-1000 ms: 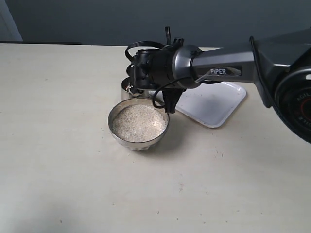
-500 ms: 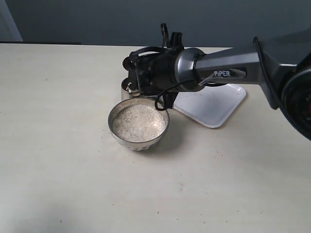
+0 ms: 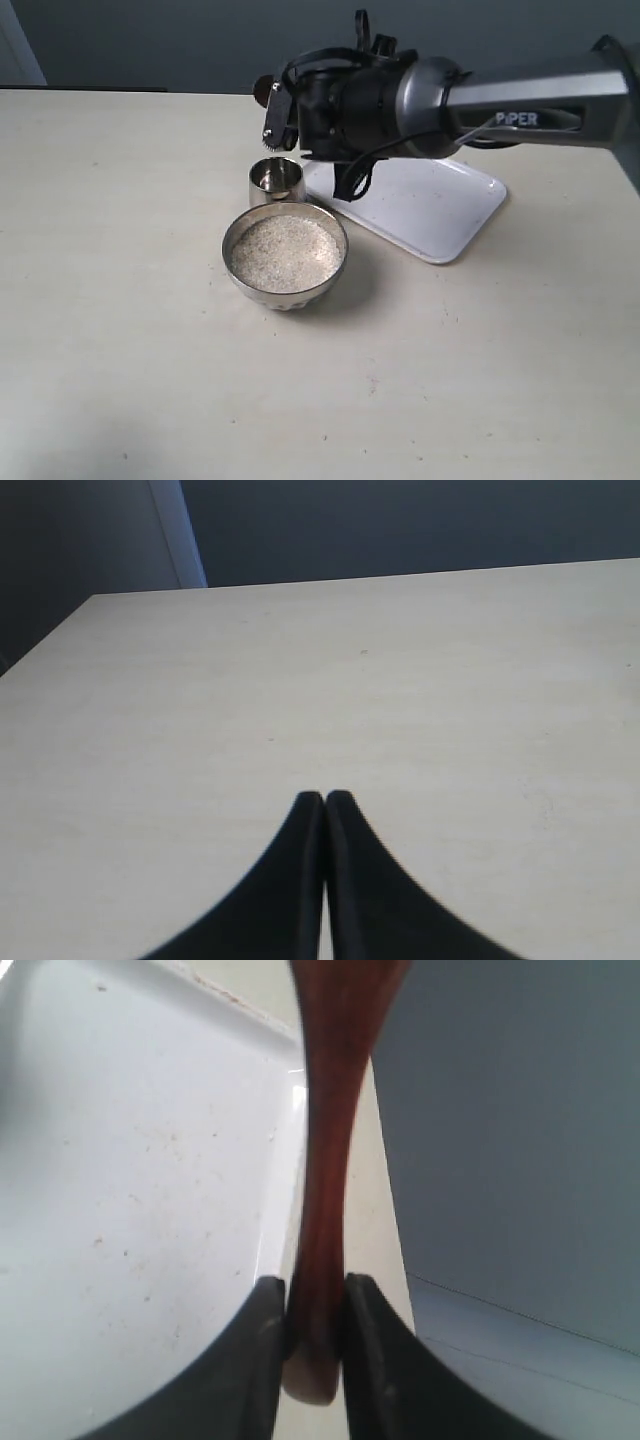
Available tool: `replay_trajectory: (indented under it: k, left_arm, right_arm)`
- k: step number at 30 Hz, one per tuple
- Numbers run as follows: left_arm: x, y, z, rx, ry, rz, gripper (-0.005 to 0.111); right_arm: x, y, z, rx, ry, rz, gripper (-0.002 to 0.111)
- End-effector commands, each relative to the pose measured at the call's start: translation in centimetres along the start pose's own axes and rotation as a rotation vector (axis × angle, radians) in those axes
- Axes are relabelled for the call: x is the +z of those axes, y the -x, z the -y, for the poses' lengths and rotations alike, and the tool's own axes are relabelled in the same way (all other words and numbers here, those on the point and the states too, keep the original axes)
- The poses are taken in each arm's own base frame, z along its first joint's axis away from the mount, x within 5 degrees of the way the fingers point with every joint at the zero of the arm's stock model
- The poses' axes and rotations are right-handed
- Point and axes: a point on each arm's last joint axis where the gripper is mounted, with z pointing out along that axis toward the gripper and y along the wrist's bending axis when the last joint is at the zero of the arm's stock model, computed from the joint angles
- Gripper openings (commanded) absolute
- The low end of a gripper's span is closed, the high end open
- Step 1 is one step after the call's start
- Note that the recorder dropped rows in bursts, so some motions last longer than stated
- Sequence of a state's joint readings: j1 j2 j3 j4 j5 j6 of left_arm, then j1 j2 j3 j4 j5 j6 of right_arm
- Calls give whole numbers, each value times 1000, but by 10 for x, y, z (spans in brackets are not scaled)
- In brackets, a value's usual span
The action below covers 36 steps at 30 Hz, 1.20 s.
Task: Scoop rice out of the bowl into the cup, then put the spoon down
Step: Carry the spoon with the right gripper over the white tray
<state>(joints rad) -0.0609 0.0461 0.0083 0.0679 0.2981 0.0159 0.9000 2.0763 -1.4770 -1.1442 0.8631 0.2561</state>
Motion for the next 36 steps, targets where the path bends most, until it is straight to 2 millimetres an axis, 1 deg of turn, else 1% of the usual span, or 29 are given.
replay_trajectory:
  k: [1,4,10,13,16,21,23,26,27,28,29,30,31,36]
  left_arm:
    - [-1,4,0,-6,-1,17,1]
    - [-1,4,0,-6,-1,17,1]
    - [-1,4,0,-6,-1,17,1]
    - [-1,4,0,-6,-1,17,1]
    - [-1,4,0,-6,-1,17,1]
    - [-1,4,0,-6,-1,17,1]
    - [-1,4,0,-6,-1,17,1]
    - [-1,4,0,-6,-1,17,1]
    - [-1,4,0,-6,-1,17,1]
    - [-1,4,0,-6,-1,17,1]
    - [-1,4,0,-6,-1,17,1]
    - [-1,4,0,-6,-1,17,1]
    - [-1,4,0,-6,-1,17,1]
    - [-1,4,0,-6,-1,17,1]
  right_arm:
    - [-3,-14,16,40,89,-6,-1]
    - [1,-22,17,45,177,-23,-1]
    - [18,-43,19,118,359,-54,-1]
    - [28,-55,25,181,403,-66,-1]
    - [38,-68,31,209,445,-80,-1]
    - [52,-85,38,293,483,-91,-1]
    - [59,-89,37,313,495,-103,-1]
    - [68,-93,28,306,524,-145,-1]
    - [74,-93,19,289,548,-162,-1]
    - [76,-92,16,297,559,-162,-1]
    - [83,-92,8,292,574,-172,-1]
    - [85,-92,5,289,578,-175,-1]
    - [91,-92,-3,288,598,-190,-1]
    - [102,-92,-19,286,638,-221,-1]
